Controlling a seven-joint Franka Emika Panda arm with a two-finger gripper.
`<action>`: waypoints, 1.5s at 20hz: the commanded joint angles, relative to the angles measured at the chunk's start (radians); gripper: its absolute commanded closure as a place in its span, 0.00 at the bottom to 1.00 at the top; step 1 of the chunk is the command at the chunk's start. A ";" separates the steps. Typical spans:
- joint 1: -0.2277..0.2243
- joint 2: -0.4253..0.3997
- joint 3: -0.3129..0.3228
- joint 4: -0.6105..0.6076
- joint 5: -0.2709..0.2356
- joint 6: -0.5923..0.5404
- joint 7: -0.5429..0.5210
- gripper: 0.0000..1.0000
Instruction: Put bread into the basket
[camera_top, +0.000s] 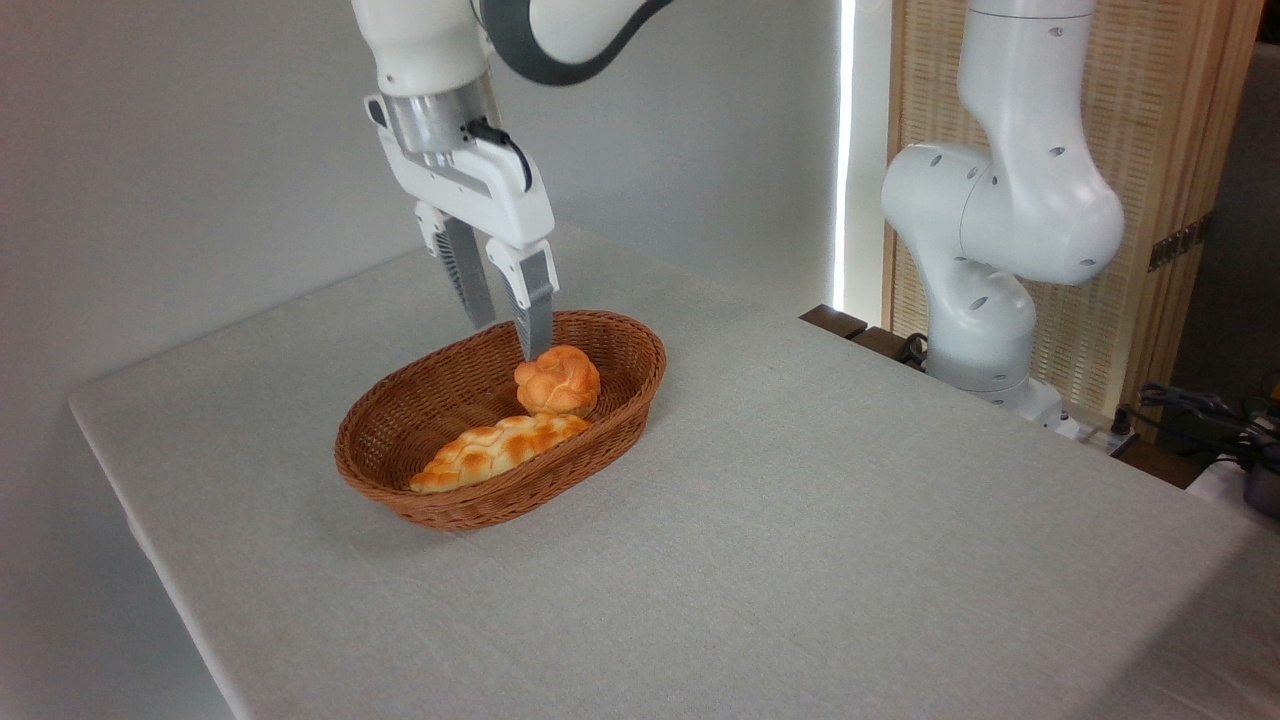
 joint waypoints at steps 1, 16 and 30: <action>-0.001 0.001 0.103 0.117 -0.014 -0.066 0.071 0.00; -0.003 0.031 0.266 0.291 0.011 -0.235 0.314 0.00; -0.027 0.097 0.335 0.377 0.044 -0.224 0.316 0.00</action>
